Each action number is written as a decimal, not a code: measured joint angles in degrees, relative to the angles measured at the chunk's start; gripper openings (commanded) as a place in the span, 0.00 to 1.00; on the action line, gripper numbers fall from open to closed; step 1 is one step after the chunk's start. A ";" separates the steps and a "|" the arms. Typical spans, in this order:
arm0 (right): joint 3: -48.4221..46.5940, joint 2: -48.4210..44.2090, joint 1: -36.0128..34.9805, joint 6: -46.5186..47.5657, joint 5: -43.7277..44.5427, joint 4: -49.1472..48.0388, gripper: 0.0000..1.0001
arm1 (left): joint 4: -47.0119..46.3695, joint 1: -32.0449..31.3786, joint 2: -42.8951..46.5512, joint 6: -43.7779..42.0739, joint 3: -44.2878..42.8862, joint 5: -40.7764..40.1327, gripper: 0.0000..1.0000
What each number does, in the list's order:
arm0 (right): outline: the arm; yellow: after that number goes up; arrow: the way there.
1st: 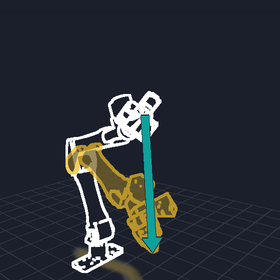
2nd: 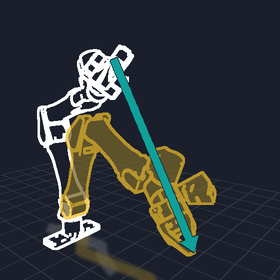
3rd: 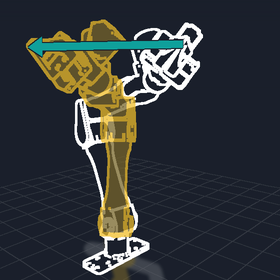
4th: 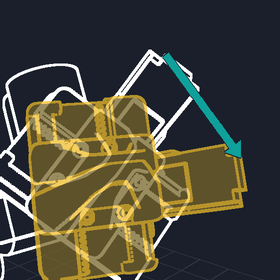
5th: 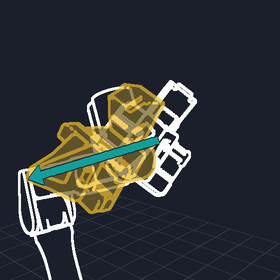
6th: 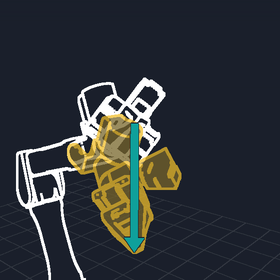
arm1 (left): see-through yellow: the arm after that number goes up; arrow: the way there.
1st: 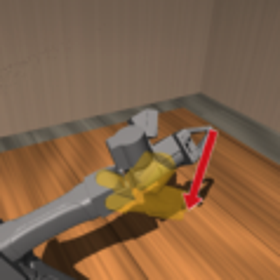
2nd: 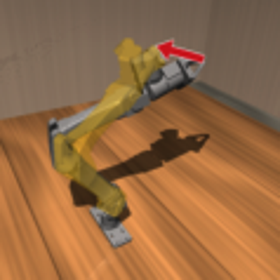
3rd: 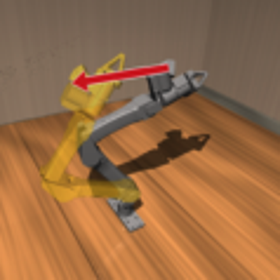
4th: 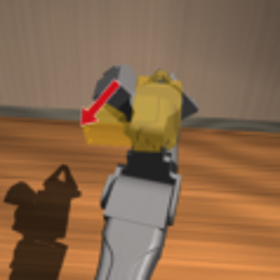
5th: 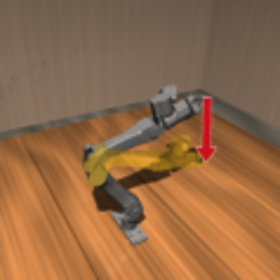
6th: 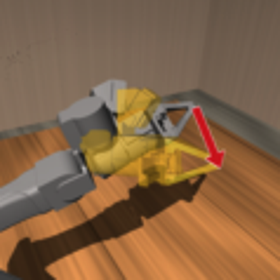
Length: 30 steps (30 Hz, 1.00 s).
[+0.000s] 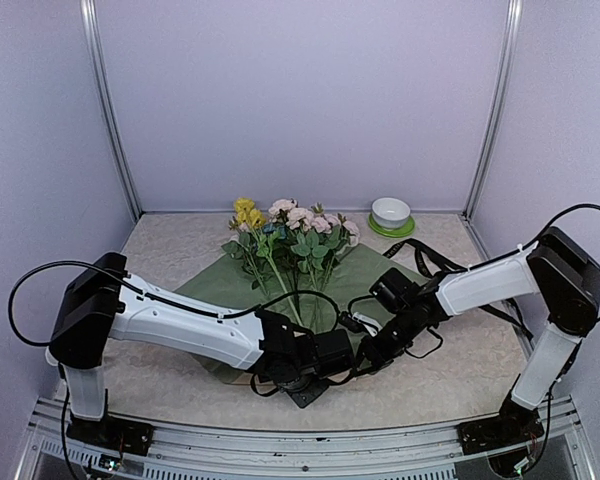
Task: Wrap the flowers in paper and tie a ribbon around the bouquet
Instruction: Press the fold line of the 1/4-folded wrapping paper.
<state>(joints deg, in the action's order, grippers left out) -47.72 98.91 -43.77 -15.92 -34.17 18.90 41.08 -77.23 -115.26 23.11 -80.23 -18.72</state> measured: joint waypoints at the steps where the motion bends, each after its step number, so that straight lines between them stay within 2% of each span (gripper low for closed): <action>1: 0.13 -0.13 0.00 -0.09 0.15 -0.20 0.00 | 0.00 0.17 0.02 0.35 0.57 0.33 0.18; 4: 0.81 -0.59 0.00 -0.31 0.55 -1.07 0.00 | -0.90 1.44 0.85 1.46 4.09 1.33 0.18; 19: 1.95 -1.53 -0.37 -1.31 1.66 -2.51 0.00 | -8.11 9.11 20.04 8.76 28.61 12.81 0.18; 26: 1.88 -1.55 -0.37 -0.72 1.77 -2.27 0.00 | -7.93 12.90 27.98 14.88 36.52 14.19 0.15; 30: 1.66 -1.55 -0.37 -0.17 1.88 -1.79 0.00 | -4.68 14.25 32.09 18.16 38.97 13.49 0.11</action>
<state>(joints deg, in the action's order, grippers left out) -46.06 97.36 -44.14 -16.10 -32.29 17.10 36.40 -62.98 -83.18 41.28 -41.25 -5.23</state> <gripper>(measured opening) 0.006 0.138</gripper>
